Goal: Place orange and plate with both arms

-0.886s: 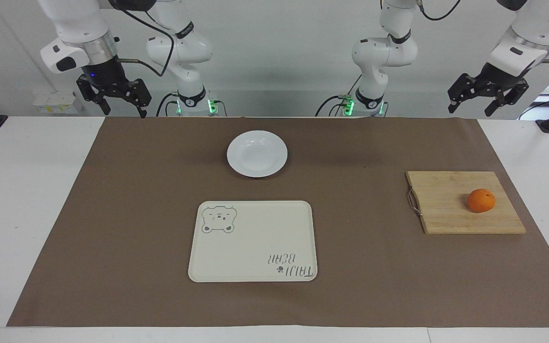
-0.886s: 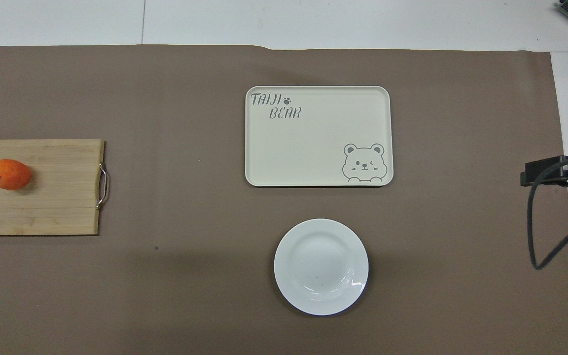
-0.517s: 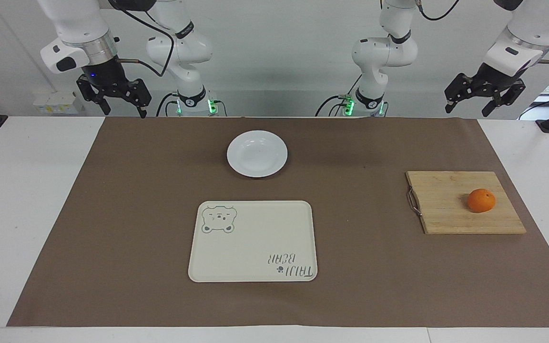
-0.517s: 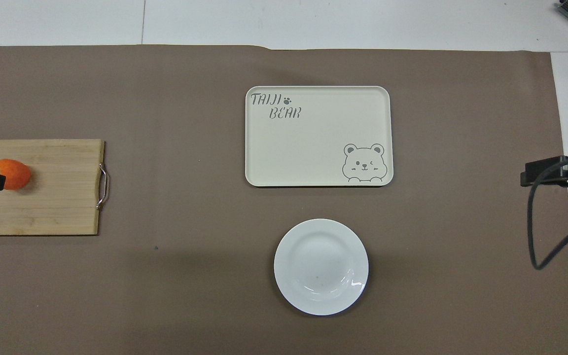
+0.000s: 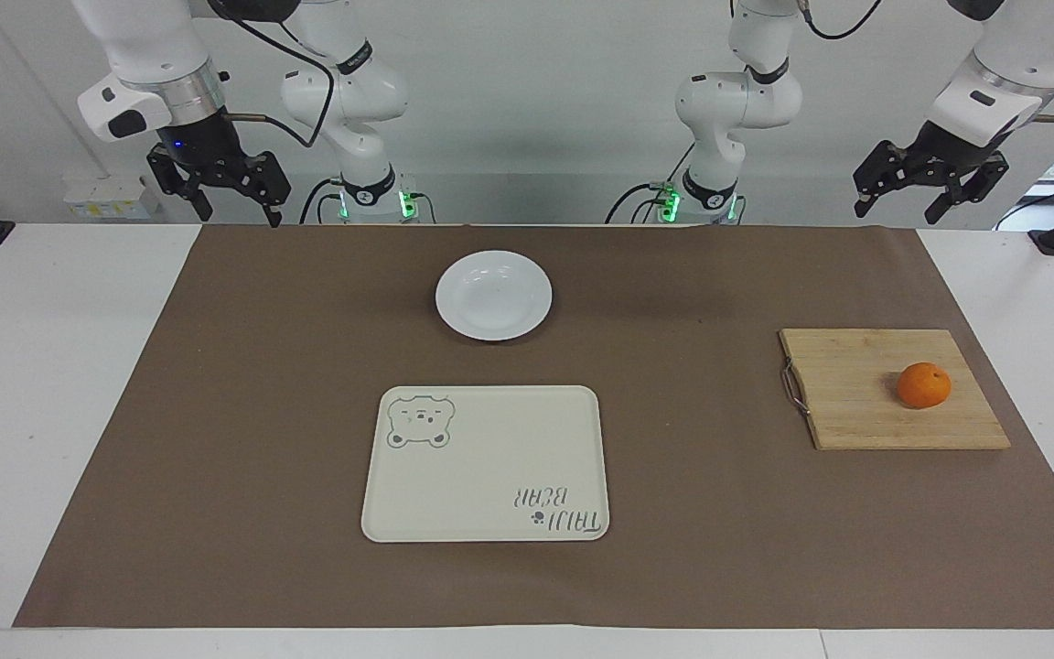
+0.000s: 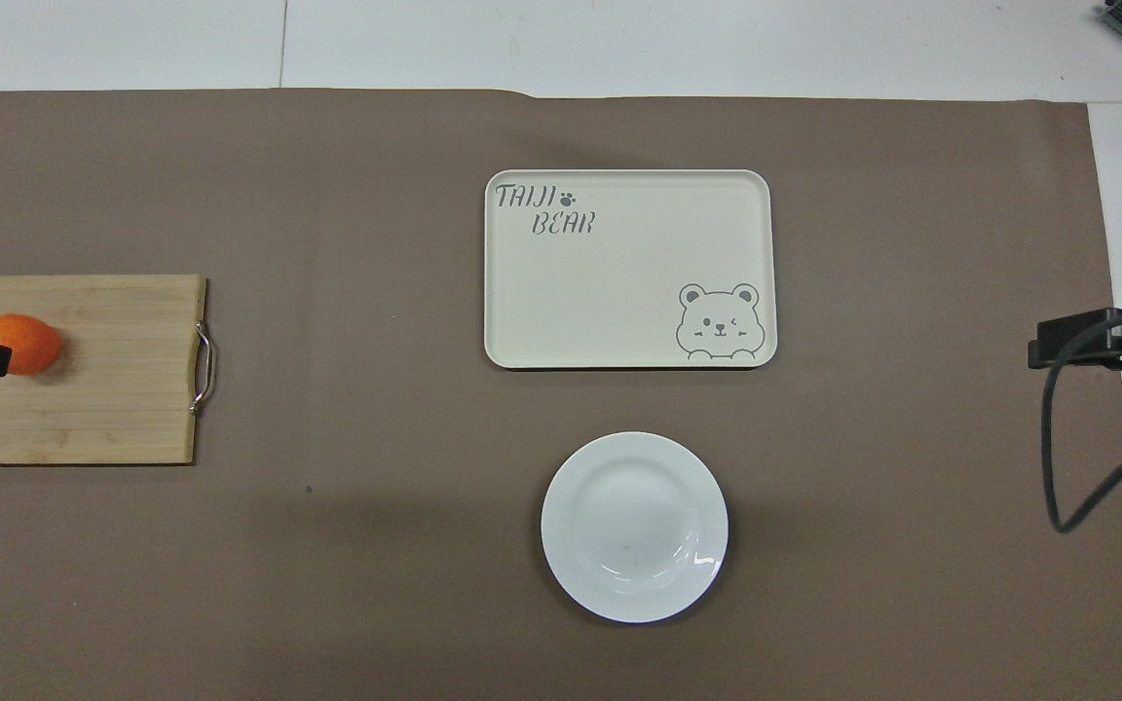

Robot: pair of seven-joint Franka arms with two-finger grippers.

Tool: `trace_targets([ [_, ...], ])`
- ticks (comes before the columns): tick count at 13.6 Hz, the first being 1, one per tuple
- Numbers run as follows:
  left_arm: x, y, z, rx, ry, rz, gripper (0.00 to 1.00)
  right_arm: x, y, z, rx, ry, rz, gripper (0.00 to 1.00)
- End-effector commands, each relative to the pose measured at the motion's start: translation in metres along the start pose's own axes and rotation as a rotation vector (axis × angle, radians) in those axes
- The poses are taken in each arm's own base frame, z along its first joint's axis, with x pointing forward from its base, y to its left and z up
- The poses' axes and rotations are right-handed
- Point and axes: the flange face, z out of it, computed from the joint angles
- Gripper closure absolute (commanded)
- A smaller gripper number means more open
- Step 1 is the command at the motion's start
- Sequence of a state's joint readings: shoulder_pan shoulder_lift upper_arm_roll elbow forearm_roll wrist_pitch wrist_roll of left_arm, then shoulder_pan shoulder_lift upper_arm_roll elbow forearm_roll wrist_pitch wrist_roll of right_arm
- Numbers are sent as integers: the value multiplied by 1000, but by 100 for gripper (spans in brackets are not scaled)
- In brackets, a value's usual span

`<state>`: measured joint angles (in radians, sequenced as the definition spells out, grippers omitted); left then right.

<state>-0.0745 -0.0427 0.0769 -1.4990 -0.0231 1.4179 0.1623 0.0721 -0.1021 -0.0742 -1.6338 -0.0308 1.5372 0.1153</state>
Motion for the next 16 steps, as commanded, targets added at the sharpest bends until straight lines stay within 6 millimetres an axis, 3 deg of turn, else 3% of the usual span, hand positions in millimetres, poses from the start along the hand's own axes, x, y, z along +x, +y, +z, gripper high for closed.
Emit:
trace_targets([
  [1, -3, 5, -4, 1, 12, 8, 0, -1, 6, 1, -7, -2, -18, 0],
  [11, 1, -1, -2, 7, 61, 21, 0, -4, 4, 4, 20, -6, -8, 0],
  [14, 1, -39, 7, 21, 126, 12, 0, -4, 5, 5, 20, -9, -11, 0],
  [16, 3, -51, 24, 24, 118, 52, 0, -4, 5, 7, 20, -14, -10, 0],
])
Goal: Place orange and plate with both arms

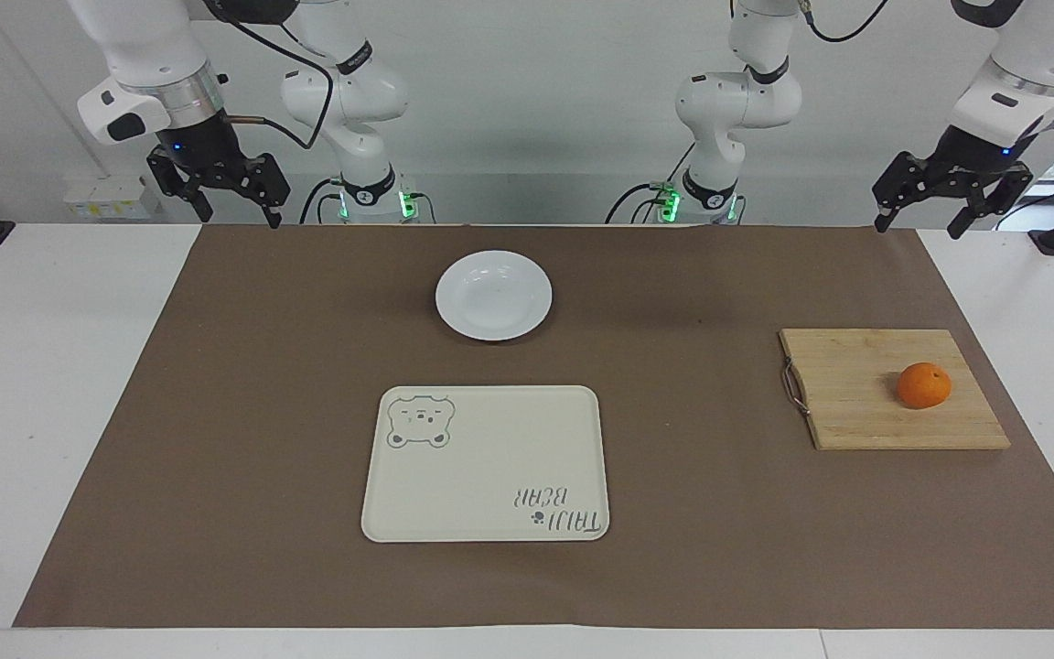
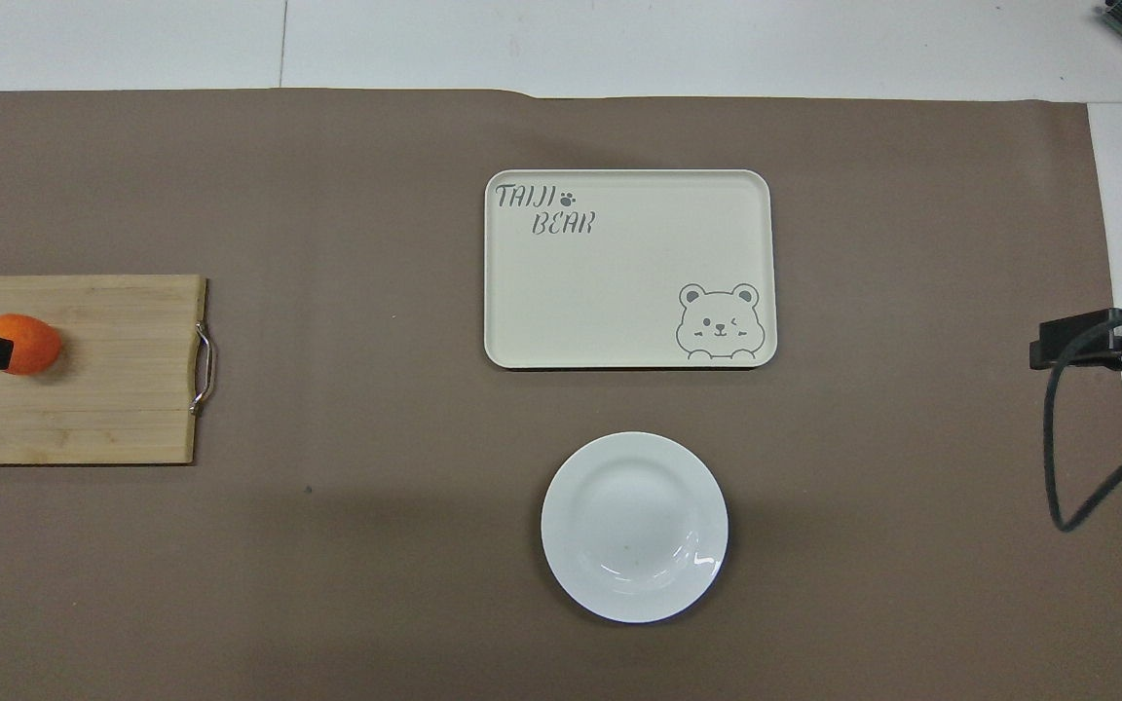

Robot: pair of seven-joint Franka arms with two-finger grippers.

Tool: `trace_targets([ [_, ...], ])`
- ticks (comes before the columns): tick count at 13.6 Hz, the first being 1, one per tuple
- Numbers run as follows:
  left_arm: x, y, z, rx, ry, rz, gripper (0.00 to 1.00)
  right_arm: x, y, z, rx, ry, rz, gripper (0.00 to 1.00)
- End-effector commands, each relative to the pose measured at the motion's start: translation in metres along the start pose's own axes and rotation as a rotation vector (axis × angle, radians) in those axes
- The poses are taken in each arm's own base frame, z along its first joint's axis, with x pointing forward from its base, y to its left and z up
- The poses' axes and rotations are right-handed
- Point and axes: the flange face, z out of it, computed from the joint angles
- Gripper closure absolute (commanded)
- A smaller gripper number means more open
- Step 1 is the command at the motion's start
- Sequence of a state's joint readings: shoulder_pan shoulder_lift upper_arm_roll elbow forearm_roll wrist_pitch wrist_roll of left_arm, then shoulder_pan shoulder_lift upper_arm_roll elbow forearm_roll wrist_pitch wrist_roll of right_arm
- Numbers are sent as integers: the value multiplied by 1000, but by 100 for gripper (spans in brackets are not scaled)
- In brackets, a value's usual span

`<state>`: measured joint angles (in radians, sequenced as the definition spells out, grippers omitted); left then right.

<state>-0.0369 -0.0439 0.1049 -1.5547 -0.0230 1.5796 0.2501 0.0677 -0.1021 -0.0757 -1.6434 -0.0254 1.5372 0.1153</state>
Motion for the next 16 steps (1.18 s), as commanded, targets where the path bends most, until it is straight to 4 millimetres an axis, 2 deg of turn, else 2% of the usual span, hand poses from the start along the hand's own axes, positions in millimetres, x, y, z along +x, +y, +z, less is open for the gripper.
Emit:
trace_targets([
  [1, -10, -28, 24, 3, 12, 11, 0, -2, 3, 4, 13, -6, -9, 0],
  [3, -11, -40, 46, 8, 21, 2, 0, 11, 10, 5, 6, -49, 13, 0],
  [9, -23, -103, 132, 38, 62, 27, 0, 8, 9, 6, 13, -48, 12, 0],
  [13, -22, -142, 177, 34, 65, 40, 0, 4, 12, 9, 34, -56, 19, 0],
  [16, -28, -160, 235, 13, 72, 38, 0, 3, 12, 8, 32, -53, 19, 0],
])
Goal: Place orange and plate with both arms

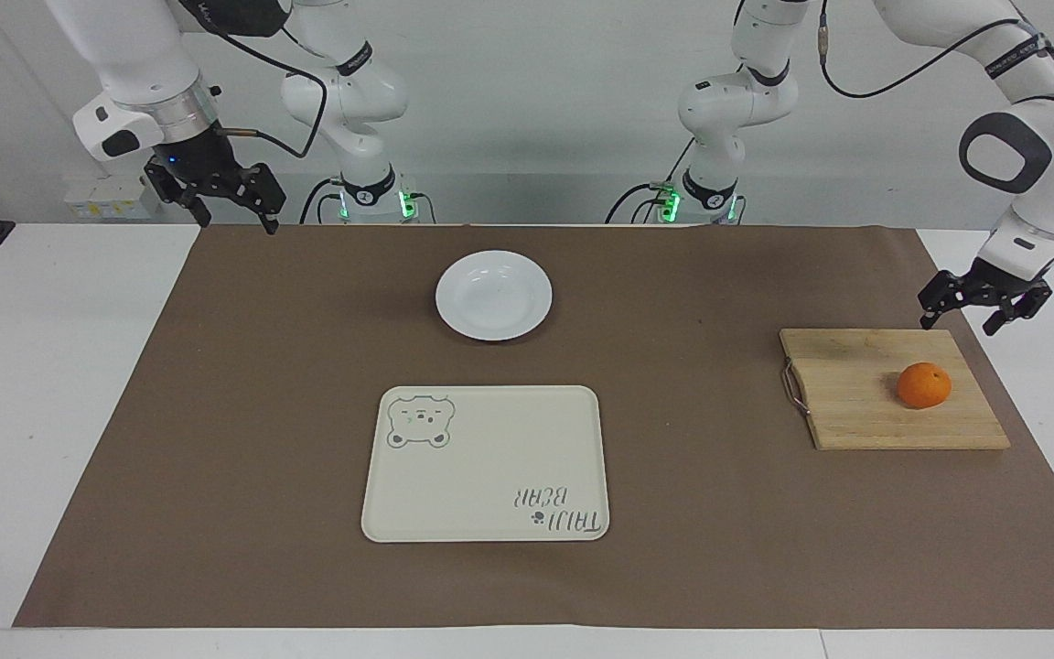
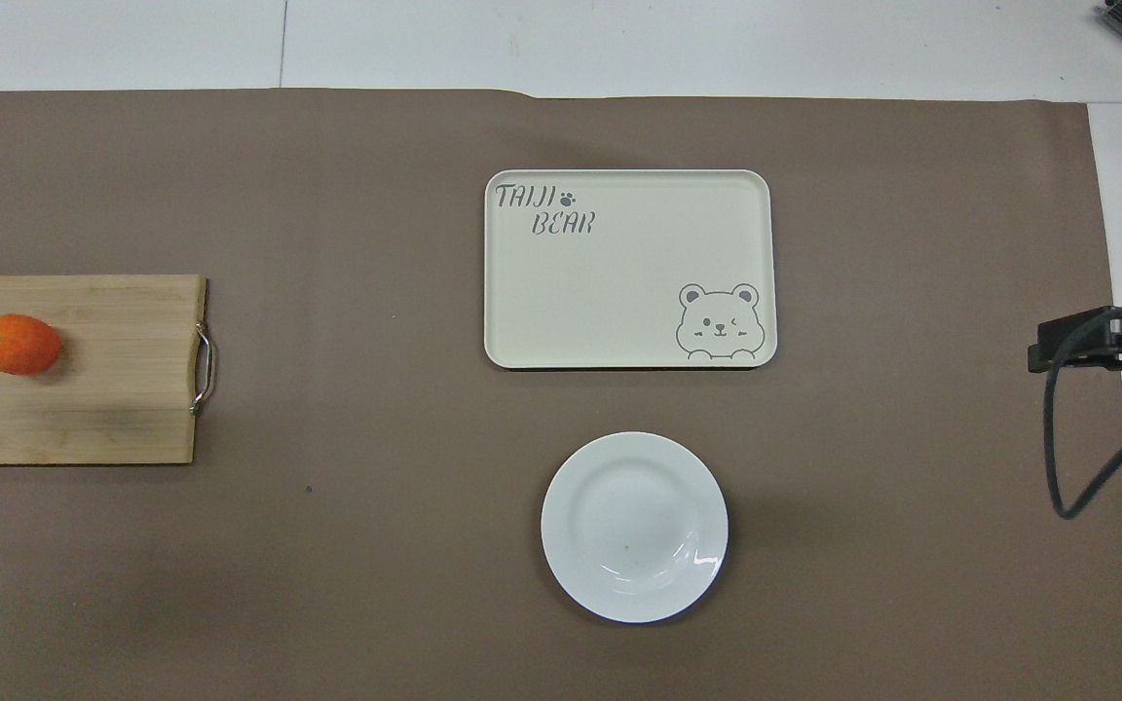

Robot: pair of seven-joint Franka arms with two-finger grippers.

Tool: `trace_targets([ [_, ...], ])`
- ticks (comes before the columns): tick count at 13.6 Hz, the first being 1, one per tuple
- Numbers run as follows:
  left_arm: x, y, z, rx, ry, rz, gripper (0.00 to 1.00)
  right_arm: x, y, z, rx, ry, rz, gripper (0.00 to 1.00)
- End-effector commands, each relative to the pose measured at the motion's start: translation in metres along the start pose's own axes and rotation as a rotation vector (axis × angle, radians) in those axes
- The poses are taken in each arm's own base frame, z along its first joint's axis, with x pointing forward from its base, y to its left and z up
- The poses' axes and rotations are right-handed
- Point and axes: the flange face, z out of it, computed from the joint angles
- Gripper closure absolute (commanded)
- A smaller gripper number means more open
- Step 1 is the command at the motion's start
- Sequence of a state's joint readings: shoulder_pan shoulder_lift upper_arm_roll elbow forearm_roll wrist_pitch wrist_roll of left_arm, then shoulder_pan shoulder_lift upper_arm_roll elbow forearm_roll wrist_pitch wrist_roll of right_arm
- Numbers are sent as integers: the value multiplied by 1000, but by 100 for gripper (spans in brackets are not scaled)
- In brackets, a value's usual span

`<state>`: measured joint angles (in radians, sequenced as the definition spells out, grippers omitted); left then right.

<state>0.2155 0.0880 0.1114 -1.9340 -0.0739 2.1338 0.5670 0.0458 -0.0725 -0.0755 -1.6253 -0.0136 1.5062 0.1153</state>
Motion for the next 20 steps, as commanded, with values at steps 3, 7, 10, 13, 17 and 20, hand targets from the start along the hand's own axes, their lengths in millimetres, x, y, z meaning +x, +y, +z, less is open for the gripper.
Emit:
trace_targets([
  [3, -4, -11, 72, 5, 37, 6, 0, -3, 3, -1, 27, -12, -3, 0],
  [7, -1, -13, 103, 11, 30, 29, 0, -3, 3, -1, 27, -12, -4, 0],
  [10, -2, -15, 120, 10, 18, 29, 0, -3, 4, -1, 27, -12, -1, 0],
  [13, 2, -14, 121, 24, 36, 33, 19, -3, 4, -1, 27, -12, -1, 0],
  [17, 14, -13, 119, 71, 96, 83, 97, -3, 3, -3, 27, -8, -12, 0],
  [20, 23, 6, 86, 70, 120, 132, 100, -3, -2, -4, 19, -6, -21, 0],
])
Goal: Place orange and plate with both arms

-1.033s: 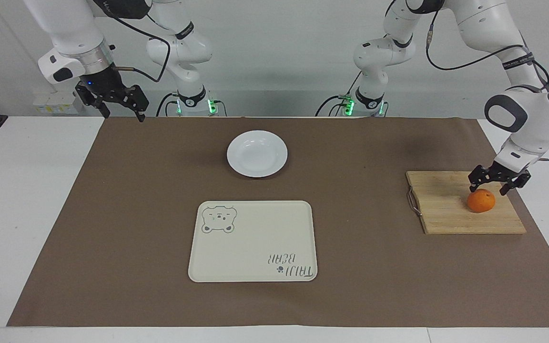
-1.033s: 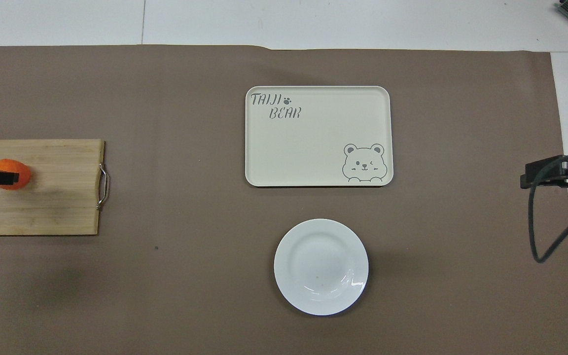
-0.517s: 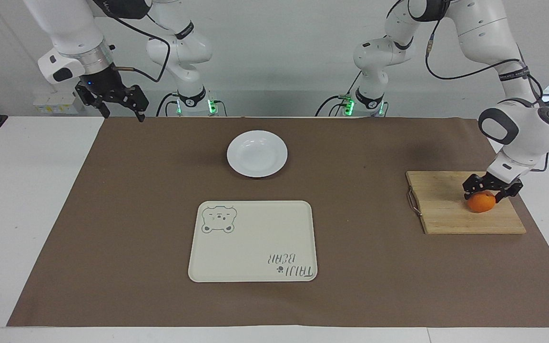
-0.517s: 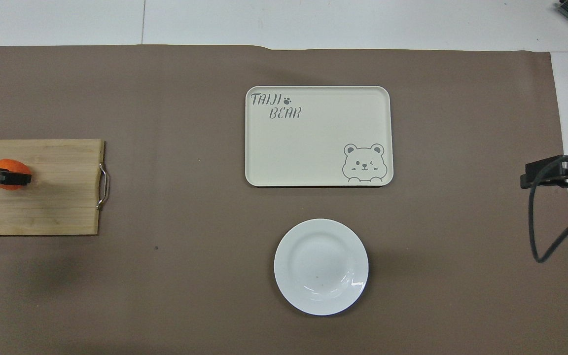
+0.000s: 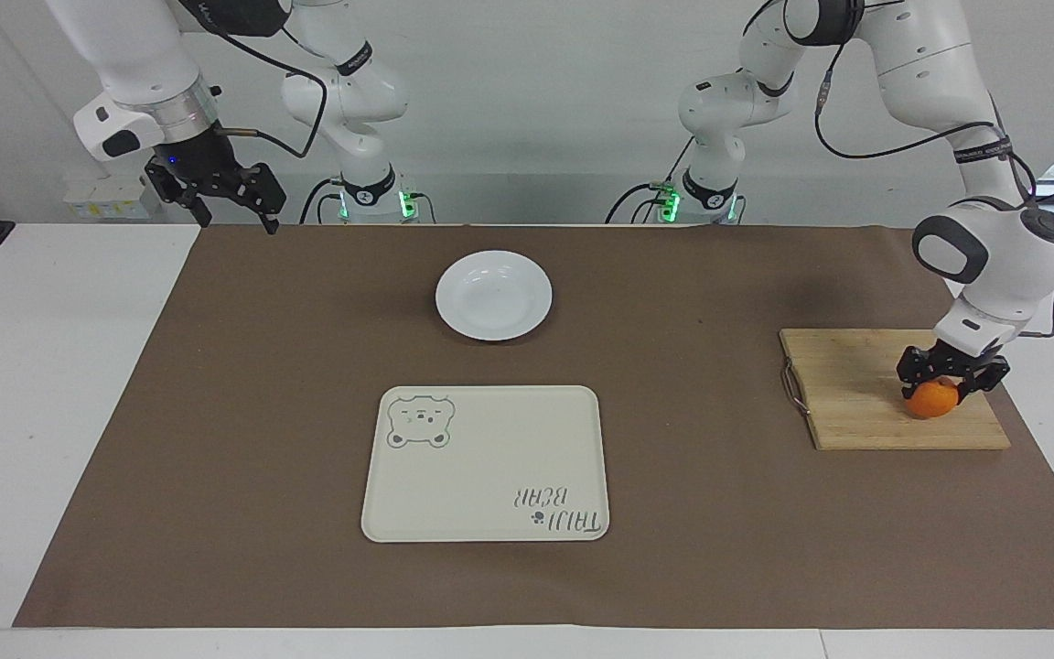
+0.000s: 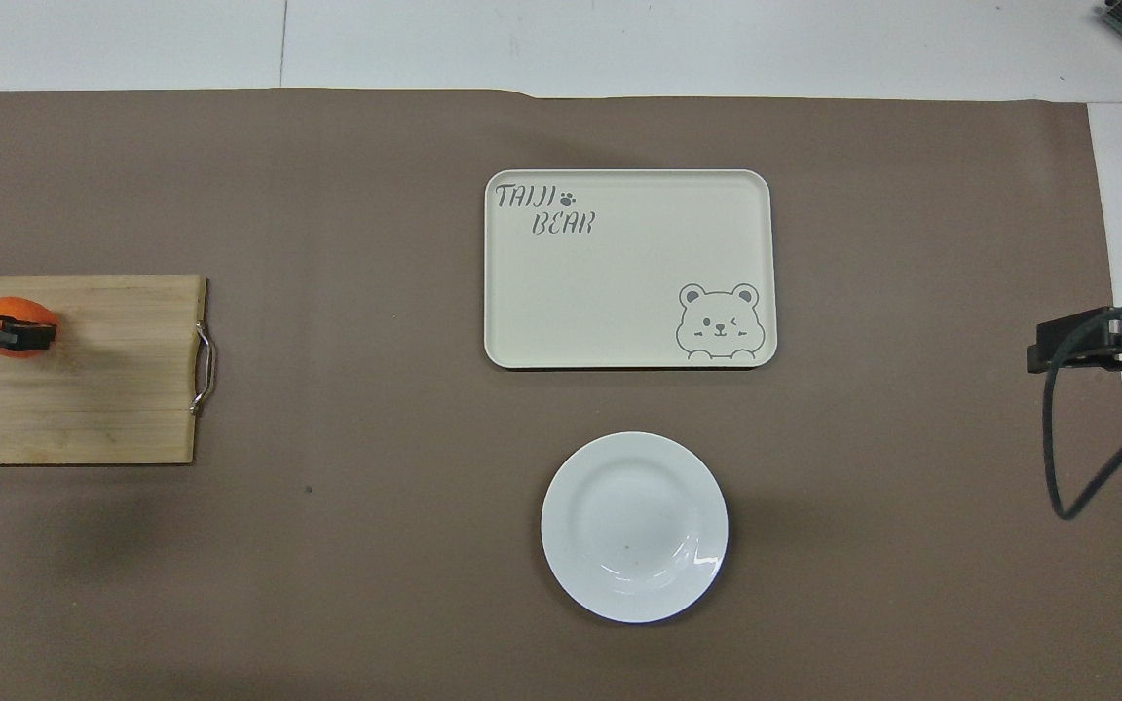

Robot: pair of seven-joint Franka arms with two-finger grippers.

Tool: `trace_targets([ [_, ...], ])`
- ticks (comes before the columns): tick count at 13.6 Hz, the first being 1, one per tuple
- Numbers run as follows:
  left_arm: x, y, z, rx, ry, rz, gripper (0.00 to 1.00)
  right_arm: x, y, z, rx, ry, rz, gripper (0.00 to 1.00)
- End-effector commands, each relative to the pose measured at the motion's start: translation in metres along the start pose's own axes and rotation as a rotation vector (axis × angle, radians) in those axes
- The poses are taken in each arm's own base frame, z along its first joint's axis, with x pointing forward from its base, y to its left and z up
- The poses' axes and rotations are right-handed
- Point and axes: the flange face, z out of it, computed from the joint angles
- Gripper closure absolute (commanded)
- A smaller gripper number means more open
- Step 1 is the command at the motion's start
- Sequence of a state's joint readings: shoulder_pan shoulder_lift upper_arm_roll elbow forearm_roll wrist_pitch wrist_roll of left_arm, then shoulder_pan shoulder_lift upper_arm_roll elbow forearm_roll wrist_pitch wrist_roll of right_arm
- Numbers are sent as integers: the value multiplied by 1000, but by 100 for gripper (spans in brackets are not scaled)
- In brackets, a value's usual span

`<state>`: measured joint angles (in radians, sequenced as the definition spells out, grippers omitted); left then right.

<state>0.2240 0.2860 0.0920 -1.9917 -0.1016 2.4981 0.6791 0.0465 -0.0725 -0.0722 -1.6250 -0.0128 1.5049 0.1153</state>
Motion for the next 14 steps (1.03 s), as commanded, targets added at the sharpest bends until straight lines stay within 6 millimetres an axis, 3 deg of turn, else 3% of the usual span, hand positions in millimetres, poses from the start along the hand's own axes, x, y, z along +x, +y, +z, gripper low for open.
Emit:
trace_targets([
  [1, 14, 22, -40, -9, 40, 45, 100, -2, 1, -4, 5, -2, -17, 0],
  [4, 27, 66, -81, -79, 0, 74, 100, -2, 1, -4, 5, -2, -17, 0],
  [7, 51, 131, -118, -115, 1, 6, 100, -2, 1, -3, 9, -4, -19, 0],
  [12, 80, 273, -127, -171, -35, -56, 100, -2, 3, -3, 20, -7, -14, 0],
  [14, 85, 342, -134, -191, -40, -58, 100, -2, 2, -3, 25, -7, -14, 0],
])
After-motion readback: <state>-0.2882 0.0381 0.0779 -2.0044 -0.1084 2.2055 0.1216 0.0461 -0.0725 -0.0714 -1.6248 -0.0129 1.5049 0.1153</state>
